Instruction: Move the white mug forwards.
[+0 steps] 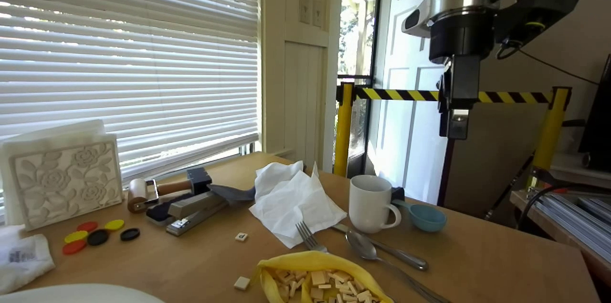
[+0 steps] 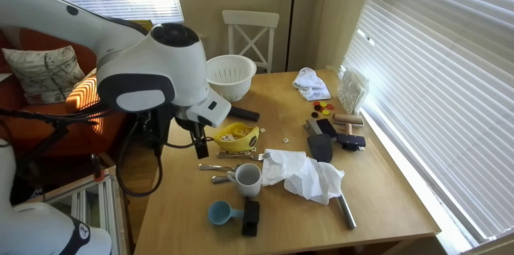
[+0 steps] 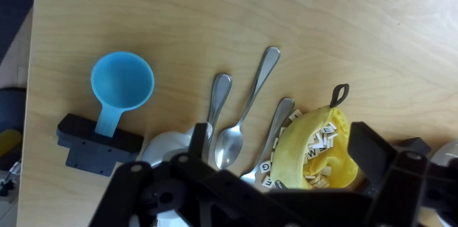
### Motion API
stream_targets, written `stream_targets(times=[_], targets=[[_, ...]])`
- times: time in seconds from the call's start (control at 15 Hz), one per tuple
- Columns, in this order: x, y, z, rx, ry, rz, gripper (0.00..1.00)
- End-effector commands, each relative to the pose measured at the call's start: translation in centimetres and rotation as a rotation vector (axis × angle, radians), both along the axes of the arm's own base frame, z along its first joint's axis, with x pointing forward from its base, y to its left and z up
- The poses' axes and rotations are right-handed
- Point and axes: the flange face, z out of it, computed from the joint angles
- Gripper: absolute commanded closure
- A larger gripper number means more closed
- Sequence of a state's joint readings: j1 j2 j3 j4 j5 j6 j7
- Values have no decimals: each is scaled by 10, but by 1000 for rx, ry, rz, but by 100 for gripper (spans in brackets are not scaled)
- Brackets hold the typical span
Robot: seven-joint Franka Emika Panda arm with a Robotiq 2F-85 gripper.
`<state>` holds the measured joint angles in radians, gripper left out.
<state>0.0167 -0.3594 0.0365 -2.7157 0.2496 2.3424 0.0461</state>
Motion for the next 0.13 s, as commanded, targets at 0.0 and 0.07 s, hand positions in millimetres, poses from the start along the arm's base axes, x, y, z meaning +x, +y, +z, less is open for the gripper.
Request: stream_targets(times=[0.0,0.07], targets=[[1,-1,0,1,2,-2,0],[2,-2,-1,2,3,-4,0]])
